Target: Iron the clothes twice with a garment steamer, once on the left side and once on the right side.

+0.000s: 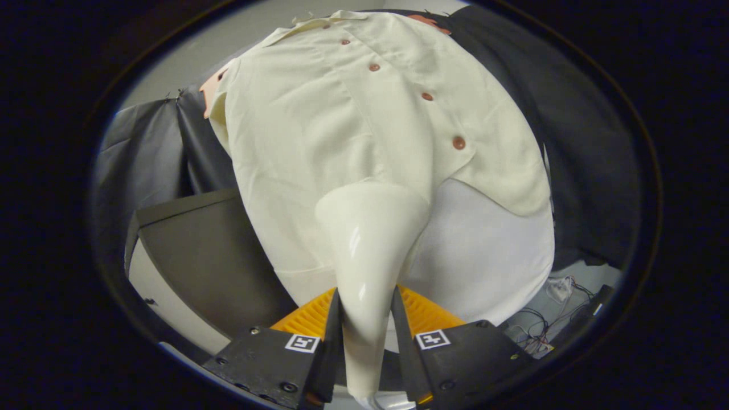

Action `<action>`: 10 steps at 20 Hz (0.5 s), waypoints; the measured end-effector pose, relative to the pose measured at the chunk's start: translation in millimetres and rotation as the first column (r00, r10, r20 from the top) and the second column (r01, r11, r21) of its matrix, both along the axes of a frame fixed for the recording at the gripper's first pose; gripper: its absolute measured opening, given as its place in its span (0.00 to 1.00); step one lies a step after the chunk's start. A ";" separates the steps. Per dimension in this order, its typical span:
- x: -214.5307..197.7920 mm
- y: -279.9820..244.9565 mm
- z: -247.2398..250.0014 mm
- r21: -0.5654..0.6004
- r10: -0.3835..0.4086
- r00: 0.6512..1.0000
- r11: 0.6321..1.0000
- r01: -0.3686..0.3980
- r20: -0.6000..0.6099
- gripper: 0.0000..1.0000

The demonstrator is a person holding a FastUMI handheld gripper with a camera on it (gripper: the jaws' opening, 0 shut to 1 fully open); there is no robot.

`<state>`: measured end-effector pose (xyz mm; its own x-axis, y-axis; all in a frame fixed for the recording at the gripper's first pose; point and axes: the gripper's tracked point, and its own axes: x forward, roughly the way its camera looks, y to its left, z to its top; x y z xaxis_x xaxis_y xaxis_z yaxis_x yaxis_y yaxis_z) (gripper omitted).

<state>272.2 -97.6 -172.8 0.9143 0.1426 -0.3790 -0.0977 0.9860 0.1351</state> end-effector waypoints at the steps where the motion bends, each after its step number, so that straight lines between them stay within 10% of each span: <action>1: -3.1 -4.2 -8.1 0.001 0.000 1.000 1.000 0.000 -0.006 0.47; 10: -20.8 -17.5 -34.1 -0.008 0.004 0.998 1.000 -0.005 -0.060 0.47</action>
